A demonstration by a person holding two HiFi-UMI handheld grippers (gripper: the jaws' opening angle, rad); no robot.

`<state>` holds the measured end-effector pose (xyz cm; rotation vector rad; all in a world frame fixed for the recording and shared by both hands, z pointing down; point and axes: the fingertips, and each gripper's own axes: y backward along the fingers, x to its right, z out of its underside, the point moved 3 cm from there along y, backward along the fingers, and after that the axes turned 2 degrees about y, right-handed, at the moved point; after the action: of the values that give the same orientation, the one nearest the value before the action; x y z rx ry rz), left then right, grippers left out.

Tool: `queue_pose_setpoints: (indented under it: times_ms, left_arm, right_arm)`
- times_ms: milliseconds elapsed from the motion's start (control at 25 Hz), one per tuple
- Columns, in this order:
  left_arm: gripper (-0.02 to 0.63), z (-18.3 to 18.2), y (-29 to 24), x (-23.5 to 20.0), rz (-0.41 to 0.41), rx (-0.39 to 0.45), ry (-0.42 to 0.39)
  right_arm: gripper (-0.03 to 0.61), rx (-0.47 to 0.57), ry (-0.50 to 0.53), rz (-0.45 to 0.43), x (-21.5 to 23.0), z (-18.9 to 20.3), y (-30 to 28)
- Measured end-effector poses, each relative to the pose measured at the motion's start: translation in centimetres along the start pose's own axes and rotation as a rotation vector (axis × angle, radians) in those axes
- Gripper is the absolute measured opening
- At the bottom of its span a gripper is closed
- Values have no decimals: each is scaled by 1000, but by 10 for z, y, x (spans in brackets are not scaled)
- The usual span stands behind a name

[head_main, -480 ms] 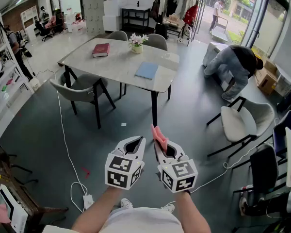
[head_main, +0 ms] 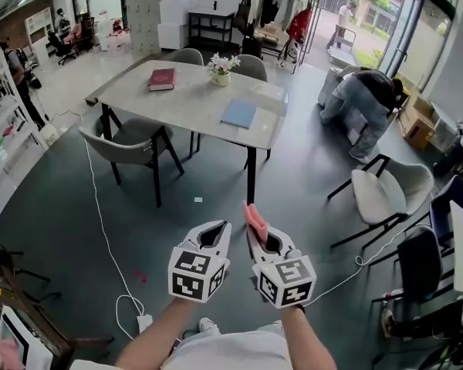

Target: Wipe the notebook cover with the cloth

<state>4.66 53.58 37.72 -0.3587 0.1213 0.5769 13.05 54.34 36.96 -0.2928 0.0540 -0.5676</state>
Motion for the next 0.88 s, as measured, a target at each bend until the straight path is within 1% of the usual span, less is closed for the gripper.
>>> queue_pose_setpoints:
  times_ms: [120, 400, 680, 880]
  left_arm:
    - [8, 0, 6, -16, -9, 3, 15]
    - [8, -9, 4, -37, -22, 5, 14]
    - [8, -14, -24, -47, -18, -10, 3]
    - [8, -22, -61, -60, -31, -30, -12]
  right_arm:
    - [15, -4, 7, -7, -10, -3, -12]
    - [15, 6, 17, -27, -16, -14, -35]
    - [15, 13, -12, -36, 2, -13, -60]
    - [15, 16, -30, -46, 34, -13, -90]
